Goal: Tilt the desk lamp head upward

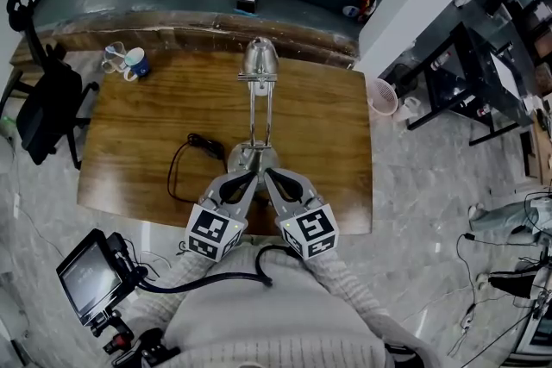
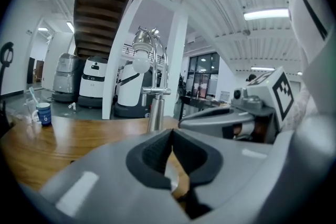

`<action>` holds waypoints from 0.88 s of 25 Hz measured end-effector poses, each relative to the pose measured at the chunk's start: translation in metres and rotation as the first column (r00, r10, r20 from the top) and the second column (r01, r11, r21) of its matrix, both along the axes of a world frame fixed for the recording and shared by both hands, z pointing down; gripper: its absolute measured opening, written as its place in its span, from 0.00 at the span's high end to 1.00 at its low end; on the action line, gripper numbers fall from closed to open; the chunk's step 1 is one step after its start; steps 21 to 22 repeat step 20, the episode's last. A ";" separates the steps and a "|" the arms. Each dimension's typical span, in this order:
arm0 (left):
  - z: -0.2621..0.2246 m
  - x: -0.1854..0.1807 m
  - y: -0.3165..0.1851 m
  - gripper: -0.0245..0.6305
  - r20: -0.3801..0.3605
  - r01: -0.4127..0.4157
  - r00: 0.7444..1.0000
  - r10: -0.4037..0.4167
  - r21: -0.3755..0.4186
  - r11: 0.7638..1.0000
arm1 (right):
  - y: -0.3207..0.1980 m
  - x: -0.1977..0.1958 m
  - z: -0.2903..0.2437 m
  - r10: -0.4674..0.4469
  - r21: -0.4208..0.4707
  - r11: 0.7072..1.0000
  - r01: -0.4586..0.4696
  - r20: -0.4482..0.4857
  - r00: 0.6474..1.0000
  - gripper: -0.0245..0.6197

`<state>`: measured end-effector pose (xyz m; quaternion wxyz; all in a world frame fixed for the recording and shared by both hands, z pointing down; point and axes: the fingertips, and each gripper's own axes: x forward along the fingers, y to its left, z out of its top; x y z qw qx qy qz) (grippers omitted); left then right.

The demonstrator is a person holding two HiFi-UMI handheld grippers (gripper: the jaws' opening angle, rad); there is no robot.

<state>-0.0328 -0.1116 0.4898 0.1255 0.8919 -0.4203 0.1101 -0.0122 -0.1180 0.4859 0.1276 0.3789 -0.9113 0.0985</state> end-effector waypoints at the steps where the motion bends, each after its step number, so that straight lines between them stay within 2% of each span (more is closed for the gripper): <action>1: 0.000 0.001 0.000 0.95 -0.003 -0.003 1.000 0.003 -0.004 1.000 | 0.000 0.000 0.001 0.000 -0.005 1.000 0.000 -0.002 1.000 0.97; 6: -0.002 -0.002 -0.002 0.95 -0.026 0.012 1.000 -0.012 -0.015 1.000 | 0.000 0.002 0.003 -0.002 -0.013 1.000 0.002 -0.015 1.000 0.97; 22: 0.002 0.002 -0.004 0.95 -0.030 0.002 1.000 -0.002 -0.026 1.000 | -0.002 -0.001 0.005 -0.019 -0.030 0.999 0.019 -0.005 1.000 0.97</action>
